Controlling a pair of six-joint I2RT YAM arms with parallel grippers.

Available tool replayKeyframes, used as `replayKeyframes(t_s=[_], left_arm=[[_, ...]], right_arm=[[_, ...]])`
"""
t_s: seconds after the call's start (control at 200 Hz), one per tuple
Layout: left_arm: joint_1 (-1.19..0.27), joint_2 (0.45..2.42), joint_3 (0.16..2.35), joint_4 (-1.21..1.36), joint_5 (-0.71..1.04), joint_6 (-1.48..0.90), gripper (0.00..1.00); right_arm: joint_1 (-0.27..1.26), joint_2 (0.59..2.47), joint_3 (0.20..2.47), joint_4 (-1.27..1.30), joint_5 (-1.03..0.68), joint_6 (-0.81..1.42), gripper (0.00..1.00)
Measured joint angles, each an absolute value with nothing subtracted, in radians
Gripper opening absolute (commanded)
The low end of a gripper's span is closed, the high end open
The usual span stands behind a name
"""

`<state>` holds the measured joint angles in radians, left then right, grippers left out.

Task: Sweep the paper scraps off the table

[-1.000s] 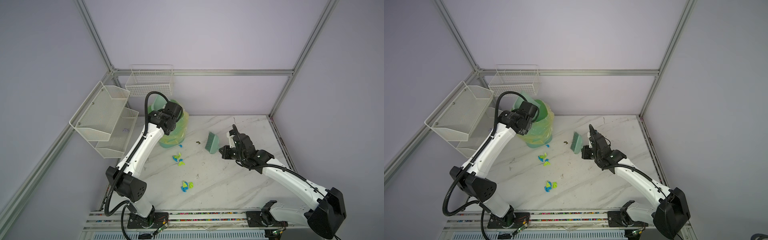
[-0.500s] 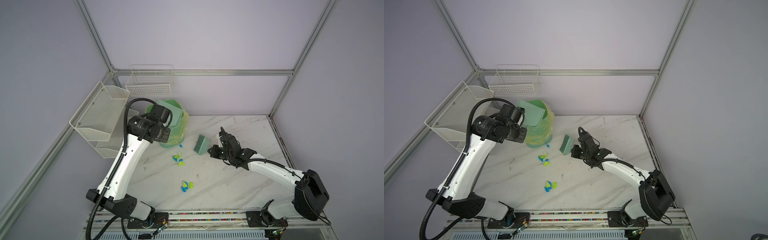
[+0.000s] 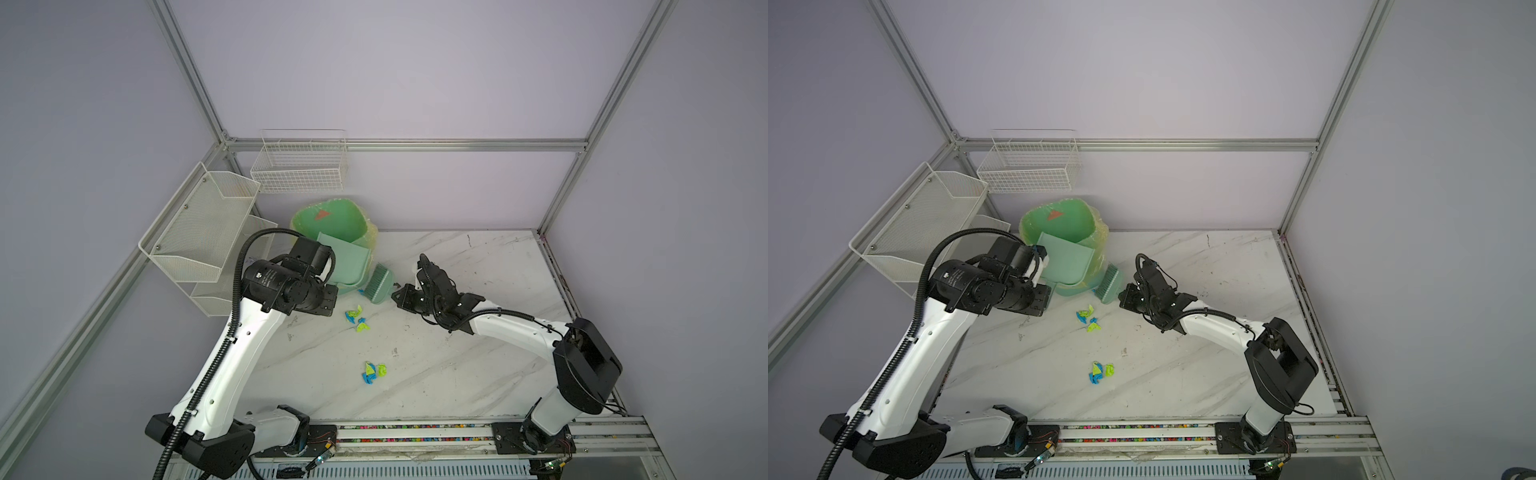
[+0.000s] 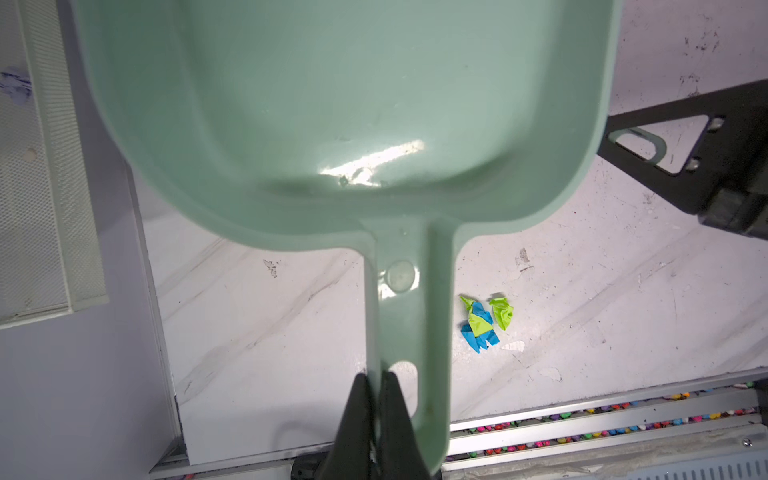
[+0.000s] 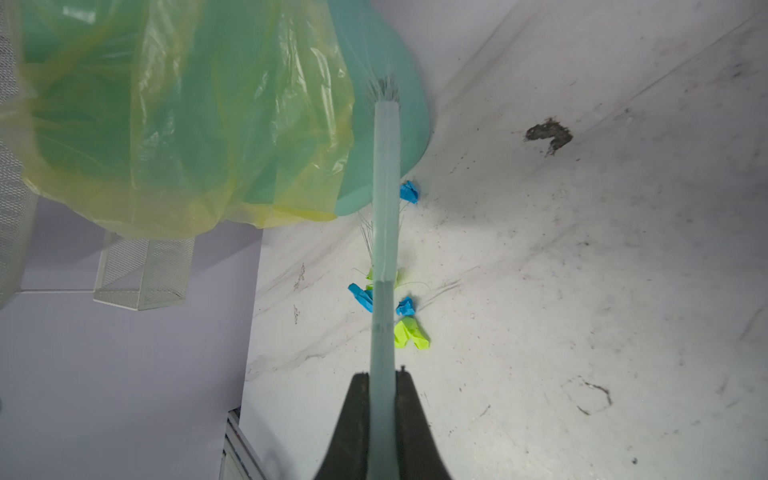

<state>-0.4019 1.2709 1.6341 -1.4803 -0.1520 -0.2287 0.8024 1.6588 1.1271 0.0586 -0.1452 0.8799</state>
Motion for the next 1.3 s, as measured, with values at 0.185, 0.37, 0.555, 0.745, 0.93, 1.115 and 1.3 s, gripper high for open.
replayKeyframes(t_s=[0.185, 0.37, 0.555, 0.745, 0.93, 1.115, 1.3], left_arm=[[-0.402, 1.271, 1.615, -1.467, -0.123, -0.228, 0.00], [-0.402, 1.268, 1.567, -1.459, -0.112, -0.228, 0.00], [-0.402, 1.256, 1.506, -1.446, -0.104, -0.234, 0.00], [-0.402, 1.245, 1.449, -1.418, -0.097, -0.245, 0.00], [-0.402, 1.246, 1.427, -1.396, -0.105, -0.250, 0.00], [-0.402, 1.246, 1.419, -1.379, -0.113, -0.252, 0.00], [-0.402, 1.256, 1.396, -1.367, -0.123, -0.251, 0.00]], right_arm=[[0.814, 1.718, 1.144, 0.122, -0.116, 0.958, 0.00], [0.818, 1.776, 1.173, 0.156, -0.090, 1.016, 0.00], [0.830, 1.832, 1.209, 0.170, -0.075, 1.048, 0.00], [0.837, 1.860, 1.225, 0.169, -0.068, 1.063, 0.00], [0.837, 1.864, 1.221, 0.168, -0.066, 1.066, 0.00], [0.837, 1.860, 1.187, 0.166, -0.064, 1.066, 0.00], [0.837, 1.801, 1.134, 0.143, -0.055, 1.069, 0.00]])
